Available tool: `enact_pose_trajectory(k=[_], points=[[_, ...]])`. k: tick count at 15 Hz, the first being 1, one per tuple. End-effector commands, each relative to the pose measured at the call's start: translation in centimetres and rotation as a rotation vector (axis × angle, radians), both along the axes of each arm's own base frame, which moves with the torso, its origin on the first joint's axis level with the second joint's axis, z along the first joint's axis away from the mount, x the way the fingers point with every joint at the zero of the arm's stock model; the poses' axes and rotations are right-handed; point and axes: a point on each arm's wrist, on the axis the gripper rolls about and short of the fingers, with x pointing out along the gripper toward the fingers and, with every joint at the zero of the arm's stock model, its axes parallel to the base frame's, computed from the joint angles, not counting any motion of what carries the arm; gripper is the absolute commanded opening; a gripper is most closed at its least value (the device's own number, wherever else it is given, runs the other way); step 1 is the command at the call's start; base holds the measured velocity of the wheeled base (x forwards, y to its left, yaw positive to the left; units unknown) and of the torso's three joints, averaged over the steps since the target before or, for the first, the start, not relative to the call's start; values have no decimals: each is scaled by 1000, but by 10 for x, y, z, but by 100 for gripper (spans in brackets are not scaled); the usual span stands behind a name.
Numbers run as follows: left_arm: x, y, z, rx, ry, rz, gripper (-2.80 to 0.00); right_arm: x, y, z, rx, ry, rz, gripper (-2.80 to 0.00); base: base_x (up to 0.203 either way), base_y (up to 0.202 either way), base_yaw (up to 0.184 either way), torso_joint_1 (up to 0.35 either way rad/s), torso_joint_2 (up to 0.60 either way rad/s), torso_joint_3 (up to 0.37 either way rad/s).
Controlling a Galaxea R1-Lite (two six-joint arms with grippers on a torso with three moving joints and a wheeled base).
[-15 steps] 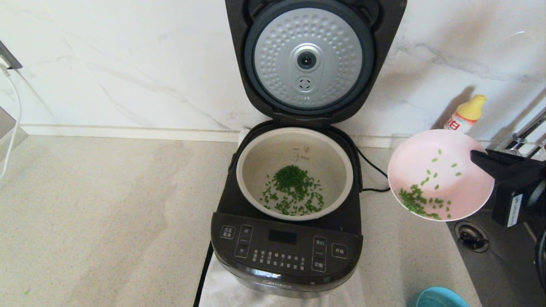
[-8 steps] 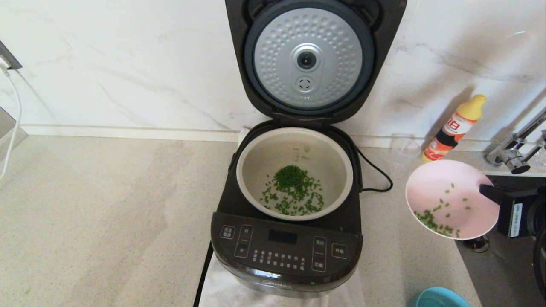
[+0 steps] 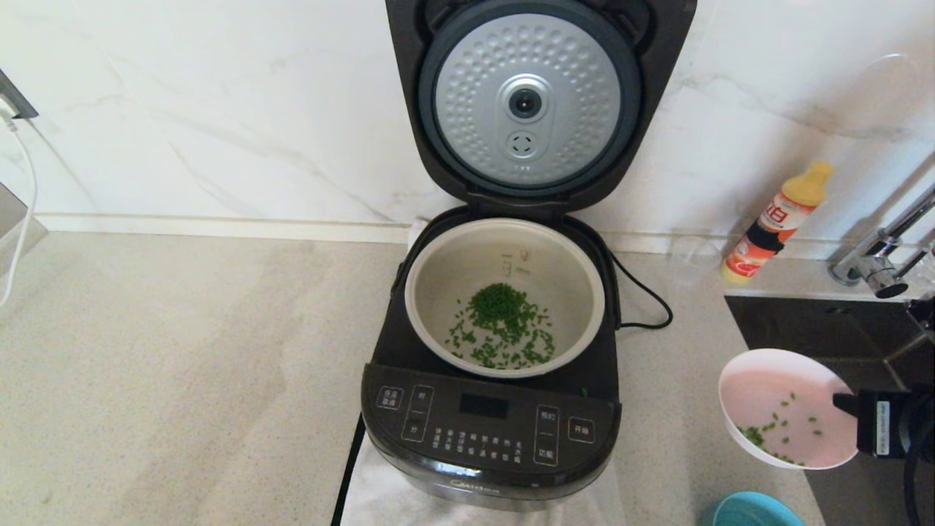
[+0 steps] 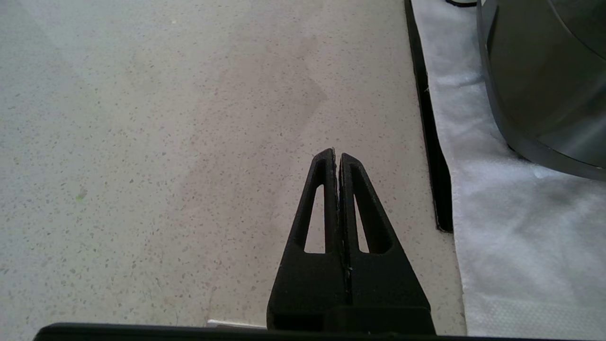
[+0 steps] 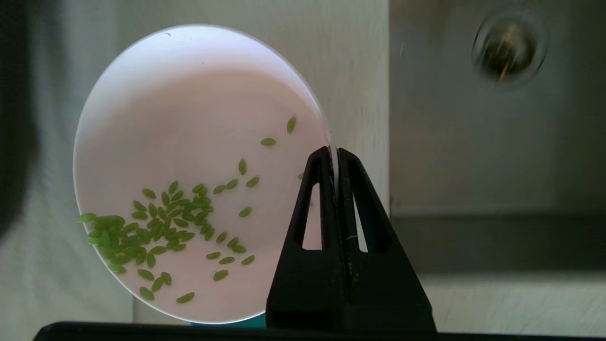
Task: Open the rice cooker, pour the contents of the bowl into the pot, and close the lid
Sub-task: Place the bowl on the table
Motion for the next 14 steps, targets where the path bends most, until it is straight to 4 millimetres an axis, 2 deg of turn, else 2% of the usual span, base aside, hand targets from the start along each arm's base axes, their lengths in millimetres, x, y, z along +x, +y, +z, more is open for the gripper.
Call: enact_pose_trajectory(k=[1,4,10,14], points=[[1,0,-3,0,9,0,-280,9,-7,-19,26,95,-22,-280,0,0,0,0,0,0],[1,0,-3,0,9,0,-280,19,-8,-31,112,157,-23,-280,0,0,0,0,0,0],[1,0,-3,0,9,0,-280,55,-8,-61,121,194,-35,-280,0,0,0,0,0,0],[1,0,-3,0,9,0,-280,76,-10,-74,139,183,-55,-280,0,0,0,0,0,0]])
